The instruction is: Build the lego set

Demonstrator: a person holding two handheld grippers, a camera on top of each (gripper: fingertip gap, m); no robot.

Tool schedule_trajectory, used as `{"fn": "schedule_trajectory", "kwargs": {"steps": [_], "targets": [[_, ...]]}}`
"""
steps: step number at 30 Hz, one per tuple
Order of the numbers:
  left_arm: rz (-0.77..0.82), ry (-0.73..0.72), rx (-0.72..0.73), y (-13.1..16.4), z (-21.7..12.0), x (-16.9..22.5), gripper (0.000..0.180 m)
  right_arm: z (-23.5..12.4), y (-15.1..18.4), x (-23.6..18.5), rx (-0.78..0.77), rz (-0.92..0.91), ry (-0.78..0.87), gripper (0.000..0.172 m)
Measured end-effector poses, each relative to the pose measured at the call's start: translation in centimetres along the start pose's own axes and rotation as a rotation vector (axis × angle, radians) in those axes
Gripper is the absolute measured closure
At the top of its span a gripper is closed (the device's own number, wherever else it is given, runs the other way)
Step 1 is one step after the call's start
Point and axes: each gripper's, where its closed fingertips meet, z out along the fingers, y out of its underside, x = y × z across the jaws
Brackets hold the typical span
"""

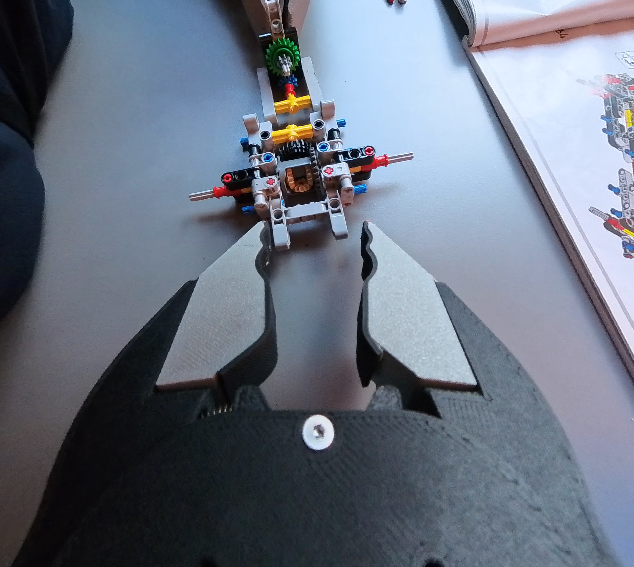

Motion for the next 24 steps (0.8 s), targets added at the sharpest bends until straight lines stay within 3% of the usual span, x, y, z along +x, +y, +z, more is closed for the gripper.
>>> {"fn": "schedule_trajectory", "kwargs": {"steps": [15,20,24], "targets": [[-0.019,0.002,0.0,0.0,0.0,-0.1,0.178,0.1,0.2,-0.1,-0.015,-0.005,0.0,0.122],[-0.321,0.1,0.086,-0.4,-1.0,-1.3,0.178,0.2,0.3,-0.1,-0.025,-0.01,0.007,0.122],[-0.412,0.133,0.117,-0.5,-1.3,-1.7,0.178,0.3,0.3,0.0,-0.029,-0.016,0.017,0.122]]}}
